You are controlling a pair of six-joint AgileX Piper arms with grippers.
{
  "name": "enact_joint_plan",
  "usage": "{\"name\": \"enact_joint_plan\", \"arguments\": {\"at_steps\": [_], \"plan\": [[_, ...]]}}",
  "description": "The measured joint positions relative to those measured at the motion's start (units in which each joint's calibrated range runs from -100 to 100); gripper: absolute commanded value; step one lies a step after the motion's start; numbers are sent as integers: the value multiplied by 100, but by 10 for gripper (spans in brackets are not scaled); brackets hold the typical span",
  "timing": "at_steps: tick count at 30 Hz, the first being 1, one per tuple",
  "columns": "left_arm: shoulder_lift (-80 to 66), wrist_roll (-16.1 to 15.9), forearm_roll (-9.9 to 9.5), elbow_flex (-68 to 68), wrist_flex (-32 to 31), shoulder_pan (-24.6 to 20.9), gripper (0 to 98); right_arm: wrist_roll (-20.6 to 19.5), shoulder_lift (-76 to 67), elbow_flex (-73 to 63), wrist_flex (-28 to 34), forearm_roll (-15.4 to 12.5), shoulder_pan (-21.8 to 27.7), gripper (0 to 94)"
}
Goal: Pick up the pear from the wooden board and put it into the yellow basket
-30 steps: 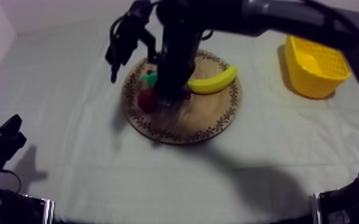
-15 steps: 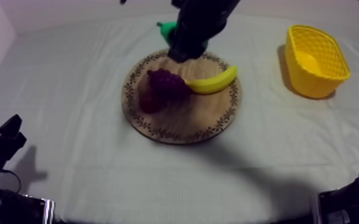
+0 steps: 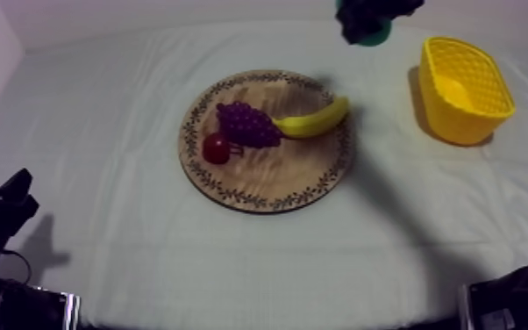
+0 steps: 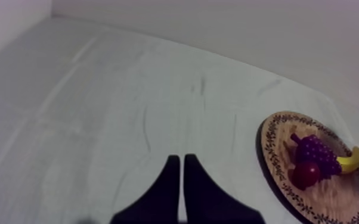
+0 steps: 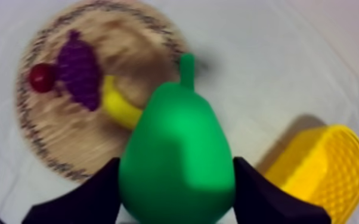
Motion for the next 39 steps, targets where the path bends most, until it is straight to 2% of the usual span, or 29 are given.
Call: {"name": "enact_joint_plan", "arguments": {"at_steps": [8, 20, 32, 39], "plan": [[0, 0, 0, 0, 0, 0, 1, 156, 64, 94, -214, 26, 968, 448], [0, 0, 0, 0, 0, 0, 1, 346, 333, 253, -551, 67, 2090, 446], [0, 0, 0, 0, 0, 0, 1, 362, 1139, 436, -1050, 107, 2552, 457], [0, 0, 0, 0, 0, 0, 1, 368, 1610, 684, -1352, 120, 2599, 617]]}}
